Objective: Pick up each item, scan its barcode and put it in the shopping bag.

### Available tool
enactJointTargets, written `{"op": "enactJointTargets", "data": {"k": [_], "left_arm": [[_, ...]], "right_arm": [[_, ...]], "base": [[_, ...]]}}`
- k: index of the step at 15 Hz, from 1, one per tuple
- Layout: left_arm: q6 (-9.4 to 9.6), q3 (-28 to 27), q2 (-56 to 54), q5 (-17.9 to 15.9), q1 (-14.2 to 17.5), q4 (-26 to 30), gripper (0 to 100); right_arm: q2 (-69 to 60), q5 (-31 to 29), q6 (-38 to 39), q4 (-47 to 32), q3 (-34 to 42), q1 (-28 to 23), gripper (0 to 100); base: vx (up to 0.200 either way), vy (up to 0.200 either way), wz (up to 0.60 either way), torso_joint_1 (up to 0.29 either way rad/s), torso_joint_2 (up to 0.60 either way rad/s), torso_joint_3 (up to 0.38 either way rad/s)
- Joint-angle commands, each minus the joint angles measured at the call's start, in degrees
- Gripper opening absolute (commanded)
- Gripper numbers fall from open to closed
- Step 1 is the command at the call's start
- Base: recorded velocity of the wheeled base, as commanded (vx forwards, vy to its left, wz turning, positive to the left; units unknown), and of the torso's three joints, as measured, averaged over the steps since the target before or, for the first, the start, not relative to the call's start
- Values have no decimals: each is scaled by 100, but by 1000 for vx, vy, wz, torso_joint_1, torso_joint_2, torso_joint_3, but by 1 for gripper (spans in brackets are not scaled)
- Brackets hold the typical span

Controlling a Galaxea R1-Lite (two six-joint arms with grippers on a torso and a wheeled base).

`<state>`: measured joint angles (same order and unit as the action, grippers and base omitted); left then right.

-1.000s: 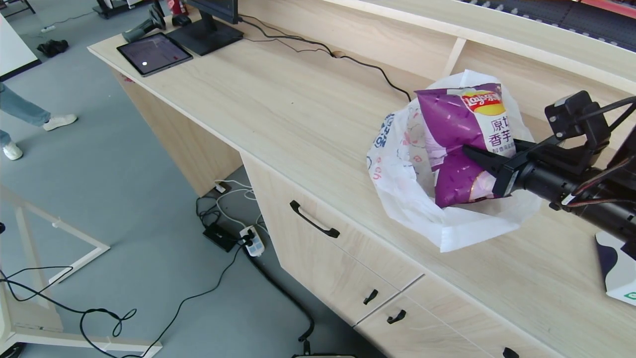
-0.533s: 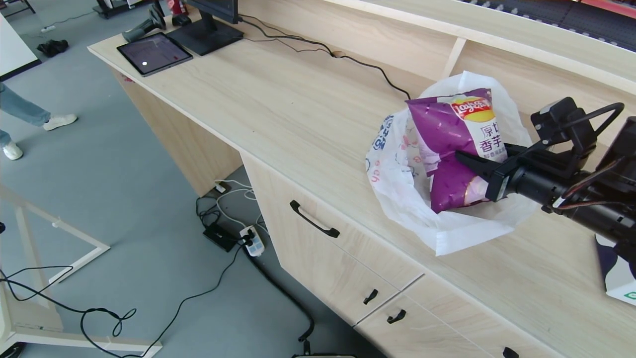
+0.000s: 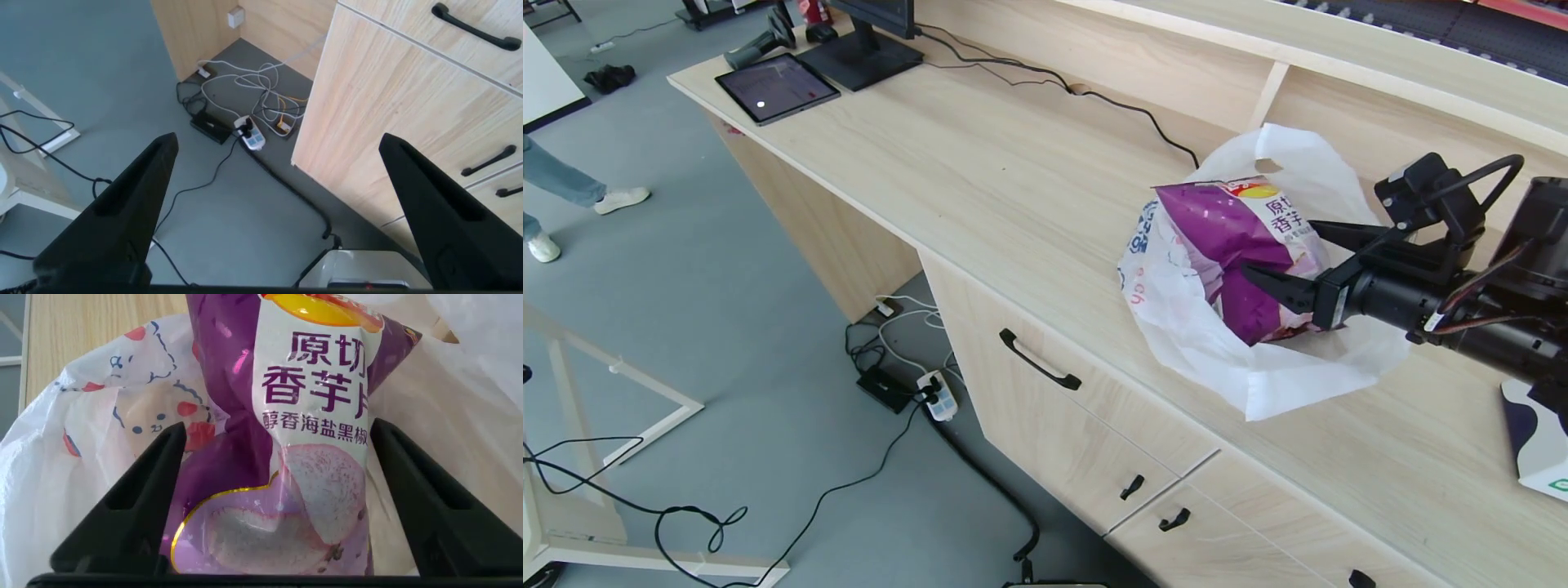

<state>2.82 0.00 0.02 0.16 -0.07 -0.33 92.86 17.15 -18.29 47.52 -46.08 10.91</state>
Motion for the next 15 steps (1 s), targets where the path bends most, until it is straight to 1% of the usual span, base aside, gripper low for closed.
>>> {"op": "enactJointTargets", "data": {"k": [1, 5, 9, 10, 12, 13, 15], "left_arm": [[0, 0, -2, 2, 7, -2, 100], [0, 0, -2, 2, 7, -2, 100], [-18, 0, -2, 2, -1, -2, 100], [-18, 0, -2, 2, -1, -2, 100], [-9, 0, -2, 2, 7, -2, 100], [-9, 0, -2, 2, 7, -2, 100], [8, 0, -2, 2, -1, -2, 100]], "right_arm": [[-4, 7, 0, 21, -6, 8, 100], [-145, -1, 106, 108, -6, -1, 100], [-1015, 51, 361, 293, 231, -151, 100], [-1367, 51, 528, 355, 337, -124, 100], [-1551, 87, 827, 363, 293, -36, 100], [-1674, 227, 985, 363, 345, -36, 100], [-1701, 429, 1038, 355, 433, -45, 100]], "base": [[0, 0, 0, 0, 0, 0], [0, 0, 0, 0, 0, 0], [0, 0, 0, 0, 0, 0], [0, 0, 0, 0, 0, 0], [0, 0, 0, 0, 0, 0], [0, 0, 0, 0, 0, 0], [0, 0, 0, 0, 0, 0]]}}
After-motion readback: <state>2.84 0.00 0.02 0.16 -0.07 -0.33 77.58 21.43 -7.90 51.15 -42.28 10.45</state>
